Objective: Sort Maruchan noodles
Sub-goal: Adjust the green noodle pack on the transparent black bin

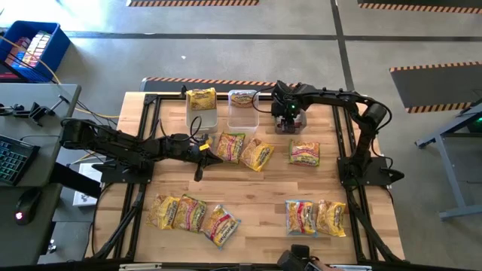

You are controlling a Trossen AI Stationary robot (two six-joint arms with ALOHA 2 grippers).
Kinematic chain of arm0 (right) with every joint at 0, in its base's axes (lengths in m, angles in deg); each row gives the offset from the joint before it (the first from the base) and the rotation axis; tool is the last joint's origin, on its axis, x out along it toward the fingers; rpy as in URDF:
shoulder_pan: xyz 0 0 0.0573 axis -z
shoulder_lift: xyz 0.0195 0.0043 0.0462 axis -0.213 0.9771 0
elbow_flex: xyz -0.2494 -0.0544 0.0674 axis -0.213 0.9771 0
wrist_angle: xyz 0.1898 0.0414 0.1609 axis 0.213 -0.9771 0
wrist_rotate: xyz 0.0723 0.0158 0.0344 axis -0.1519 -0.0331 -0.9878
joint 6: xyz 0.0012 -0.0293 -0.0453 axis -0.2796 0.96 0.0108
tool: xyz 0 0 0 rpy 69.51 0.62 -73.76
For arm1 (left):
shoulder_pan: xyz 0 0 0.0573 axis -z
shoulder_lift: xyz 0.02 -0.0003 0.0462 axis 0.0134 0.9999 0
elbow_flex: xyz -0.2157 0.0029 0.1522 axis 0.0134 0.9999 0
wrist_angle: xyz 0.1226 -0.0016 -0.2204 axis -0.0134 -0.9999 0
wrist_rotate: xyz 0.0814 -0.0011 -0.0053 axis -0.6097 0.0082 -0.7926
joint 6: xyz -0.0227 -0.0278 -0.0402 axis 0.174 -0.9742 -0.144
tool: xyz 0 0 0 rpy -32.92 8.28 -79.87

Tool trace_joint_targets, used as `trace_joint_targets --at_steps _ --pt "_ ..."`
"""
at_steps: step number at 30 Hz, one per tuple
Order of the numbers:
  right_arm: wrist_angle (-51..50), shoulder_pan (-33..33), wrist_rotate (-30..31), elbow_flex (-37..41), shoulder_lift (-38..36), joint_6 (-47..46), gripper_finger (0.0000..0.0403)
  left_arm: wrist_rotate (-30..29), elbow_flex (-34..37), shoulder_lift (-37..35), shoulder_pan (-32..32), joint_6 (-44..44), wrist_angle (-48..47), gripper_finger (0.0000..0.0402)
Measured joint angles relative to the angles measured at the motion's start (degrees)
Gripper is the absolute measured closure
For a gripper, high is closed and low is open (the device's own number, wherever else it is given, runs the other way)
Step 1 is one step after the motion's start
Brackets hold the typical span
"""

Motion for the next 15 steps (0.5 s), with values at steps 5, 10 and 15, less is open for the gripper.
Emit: trace_joint_targets --at_steps 5,10,15 --pt "0.9 0.0 0.2 0.1 -0.2 0.3 0.0297 0.0 0.0 0.0 0.0 0.0 0.0 0.0401" --pt "1.4 0.0 0.1 0.1 -0.2 2.2 0.0391 0.0 0.0 0.0 0.0 0.0 0.0 0.0401" --pt "-0.8 0.1 0.2 -1.8 0.2 2.3 0.0390 0.0 0.0 0.0 0.0 -0.1 0.1 0.0401"
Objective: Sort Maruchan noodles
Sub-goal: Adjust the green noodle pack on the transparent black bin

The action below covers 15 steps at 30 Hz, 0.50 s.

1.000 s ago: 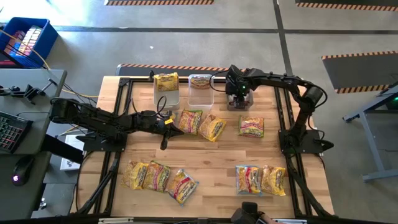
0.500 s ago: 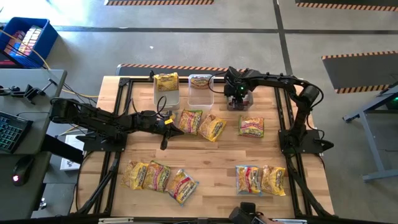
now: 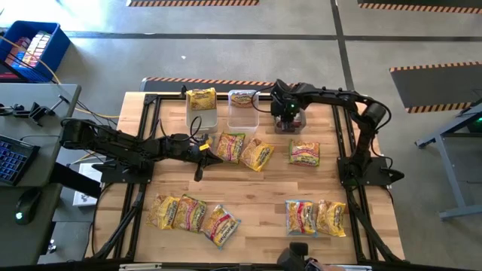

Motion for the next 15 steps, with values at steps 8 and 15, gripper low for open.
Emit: trace_joint_targets --at_steps 8,15 --pt "-6.9 0.2 -1.0 -8.3 0.2 1.4 0.0402 0.0 0.0 0.0 0.0 -0.5 0.1 0.0401" --pt "-12.6 1.3 -2.4 -15.8 0.1 1.3 0.0403 0.0 0.0 0.0 0.0 -1.1 0.1 0.0401"
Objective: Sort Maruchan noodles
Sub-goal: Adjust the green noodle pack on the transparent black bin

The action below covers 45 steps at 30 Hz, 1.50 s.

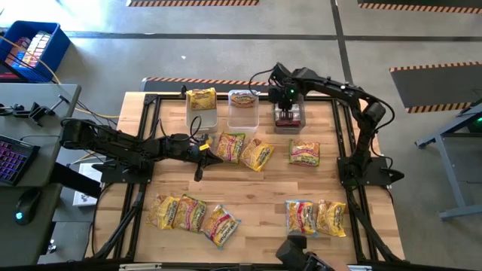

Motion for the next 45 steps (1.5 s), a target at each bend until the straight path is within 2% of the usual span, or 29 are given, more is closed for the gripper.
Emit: trace_joint_targets --at_steps 4,7,12,17,20,22,25,27,34,35,39,45 --pt "-1.8 0.0 0.3 -0.5 -0.2 -3.6 0.0401 0.0 0.0 0.0 0.0 -0.4 0.0 0.0401" --pt "-3.8 -0.7 1.2 2.4 -0.2 -4.3 0.0381 0.0 0.0 0.0 0.0 -0.4 0.0 0.0401" --pt "-0.9 -0.5 3.1 8.7 -0.1 -8.6 0.0294 0.0 0.0 0.0 0.0 -0.4 -0.1 0.0401" --pt "6.4 -0.6 4.3 14.7 -0.1 -9.5 0.0203 0.0 0.0 0.0 0.0 -0.4 -0.5 0.0401" --pt "12.1 -0.6 8.1 17.2 -0.4 -9.0 0.0173 0.0 0.0 0.0 0.0 -0.4 -0.5 0.0401" --pt "14.4 -0.5 10.2 18.3 -0.4 -8.8 0.0168 0.0 0.0 0.0 0.0 -0.4 -0.5 0.0401" --pt "15.3 -0.6 10.9 18.8 -0.5 -7.5 0.0183 0.0 0.0 0.0 0.0 -0.4 -0.5 0.0401" --pt "15.7 -0.9 11.1 18.8 -0.5 -6.9 0.0210 0.0 0.0 0.0 0.0 -0.4 -0.5 0.0401" --pt "16.8 -0.9 10.7 18.8 -0.4 -4.7 0.0378 0.0 0.0 0.0 0.0 -0.3 -0.4 0.0401" --pt "16.8 -0.9 11.0 18.8 -0.4 -4.1 0.0389 -0.1 0.0 0.0 0.0 -0.3 -0.5 0.0401" --pt "15.4 -0.9 11.4 17.8 -0.2 -3.6 0.0383 -0.1 0.0 0.0 0.0 -0.3 -0.5 0.0401" --pt "11.1 -0.9 11.2 13.1 -0.7 -3.2 0.0400 -0.1 0.0 0.0 0.0 -0.3 -0.5 0.0401"
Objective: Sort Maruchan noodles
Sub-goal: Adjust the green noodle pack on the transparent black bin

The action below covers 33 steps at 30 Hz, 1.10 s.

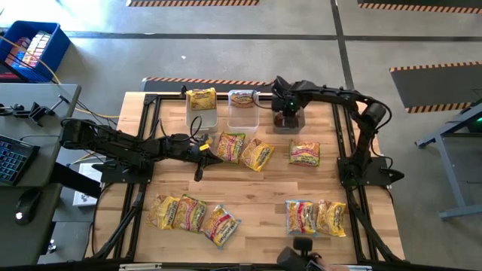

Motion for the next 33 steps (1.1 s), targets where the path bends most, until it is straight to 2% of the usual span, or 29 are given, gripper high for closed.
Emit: trace_joint_targets --at_steps 10,15,17,22,24,27,31,33 --pt "-1.6 1.4 0.9 -8.0 -1.3 1.3 0.0403 0.0 0.0 0.0 0.0 0.0 0.0 0.0401" --pt "-4.6 2.0 -0.8 -10.4 -1.4 -0.7 0.0400 0.0 0.0 0.0 0.0 -0.1 0.0 0.0401" --pt "-7.4 1.6 -2.8 -10.4 -1.4 -1.4 0.0389 0.0 0.0 0.0 0.0 -0.1 -0.1 0.0401" --pt "-11.0 1.2 -12.1 -6.7 -1.4 -1.4 0.0340 0.0 0.0 0.0 0.0 -0.1 -0.3 0.0401" --pt "-9.3 1.6 -12.6 -4.8 -1.4 -1.8 0.0333 0.0 0.0 0.0 0.0 0.0 -0.3 0.0401" --pt "-6.9 2.2 -12.4 -1.7 -1.4 -1.4 0.0347 0.0 0.0 0.0 0.0 -0.1 -0.3 0.0401" --pt "-4.5 2.2 -12.6 1.7 -1.4 1.0 0.0394 0.0 0.0 0.0 0.0 -0.4 -0.3 0.0401" --pt "-3.3 2.1 -12.5 2.8 -1.4 1.3 0.0395 0.0 0.0 0.0 0.0 -0.5 -0.3 0.0401"
